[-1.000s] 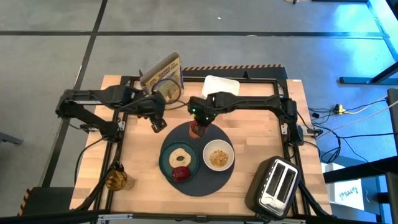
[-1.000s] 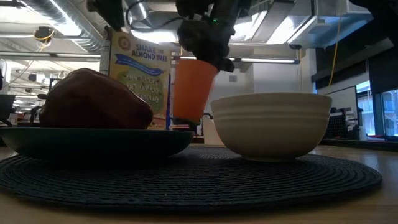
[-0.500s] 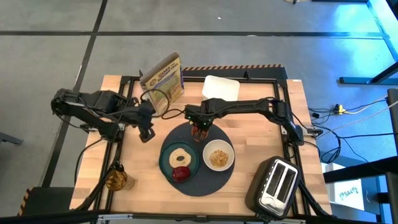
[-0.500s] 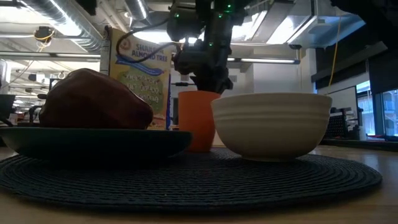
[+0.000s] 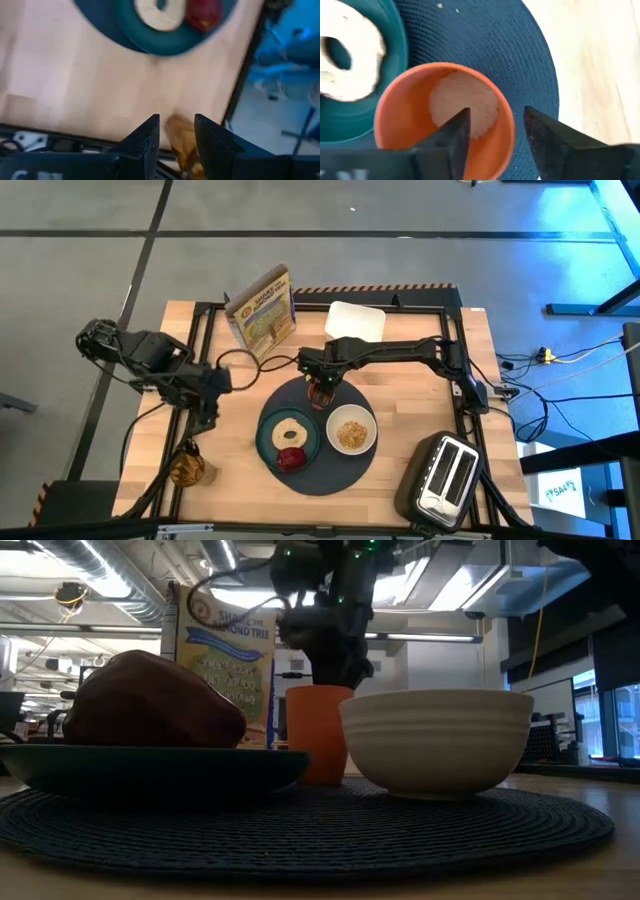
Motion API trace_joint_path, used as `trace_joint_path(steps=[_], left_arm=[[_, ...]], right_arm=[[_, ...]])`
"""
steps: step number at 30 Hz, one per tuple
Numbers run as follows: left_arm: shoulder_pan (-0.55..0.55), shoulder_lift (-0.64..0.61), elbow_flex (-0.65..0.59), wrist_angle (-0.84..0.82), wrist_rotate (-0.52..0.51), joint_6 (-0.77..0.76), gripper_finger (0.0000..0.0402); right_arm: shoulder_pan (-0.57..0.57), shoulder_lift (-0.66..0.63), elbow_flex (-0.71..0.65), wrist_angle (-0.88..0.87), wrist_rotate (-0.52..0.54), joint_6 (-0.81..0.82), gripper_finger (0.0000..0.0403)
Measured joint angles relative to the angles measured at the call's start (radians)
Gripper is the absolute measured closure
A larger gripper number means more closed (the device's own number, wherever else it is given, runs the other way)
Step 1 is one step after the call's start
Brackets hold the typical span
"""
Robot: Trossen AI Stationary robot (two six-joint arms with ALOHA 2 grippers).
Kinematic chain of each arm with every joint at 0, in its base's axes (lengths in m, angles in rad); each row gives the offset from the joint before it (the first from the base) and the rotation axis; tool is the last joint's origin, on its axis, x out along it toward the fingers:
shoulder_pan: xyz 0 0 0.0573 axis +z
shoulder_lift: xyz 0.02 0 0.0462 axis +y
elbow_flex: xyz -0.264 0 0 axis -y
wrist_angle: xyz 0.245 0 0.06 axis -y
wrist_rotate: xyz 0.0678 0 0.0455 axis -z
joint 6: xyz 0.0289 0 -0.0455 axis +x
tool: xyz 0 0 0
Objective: Arrange a breakfast setting
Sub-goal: Put the black spoon on the black mat
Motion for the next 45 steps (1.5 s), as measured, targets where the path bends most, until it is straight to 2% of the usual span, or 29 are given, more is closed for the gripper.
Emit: trace_joint_path(steps=[7, 12, 16, 20, 24, 31, 36, 40, 45], left_arm=[[-0.127, 0.001, -0.098, 0.032, 0.074, 0.053, 0.0285], [-0.167, -0.02, -0.153, 0.028, 0.169, 0.04, 0.0285], [-0.195, -0.045, -0.154, 0.035, 0.182, 0.001, 0.0285], [-0.225, -0.048, -0.159, 0.03, 0.136, 0.0, 0.0285], [-0.243, -0.048, -0.205, 0.059, 0.134, 0.0, 0.0285], [-0.269, -0.061, -0.303, 0.124, 0.211, -0.002, 0.0285], [-0.278, -0.082, -0.335, 0.137, 0.222, -0.007, 0.0286], [-0.278, -0.098, -0.363, 0.175, 0.242, -0.002, 0.031], [-0.278, -0.114, -0.373, 0.182, 0.246, -0.002, 0.0363]], right_arm=[[0.0, -0.092, 0.002, 0.111, -0.015, -0.001, 0.0173], [0.0, -0.102, 0.001, 0.101, 0.005, -0.003, 0.0151], [0.0, -0.102, 0.001, 0.103, 0.005, -0.003, 0.0146], [0.0, -0.103, 0.001, 0.118, 0.006, -0.003, 0.0146], [0.0, -0.103, 0.0, 0.137, 0.007, -0.003, 0.0145], [0.0, -0.103, 0.0, 0.18, 0.007, -0.003, 0.0145], [0.0, -0.103, 0.0, 0.181, 0.008, -0.023, 0.0145], [-0.001, -0.103, 0.0, 0.181, 0.014, -0.028, 0.0145], [-0.022, -0.103, 0.0, 0.181, 0.008, -0.031, 0.0145]])
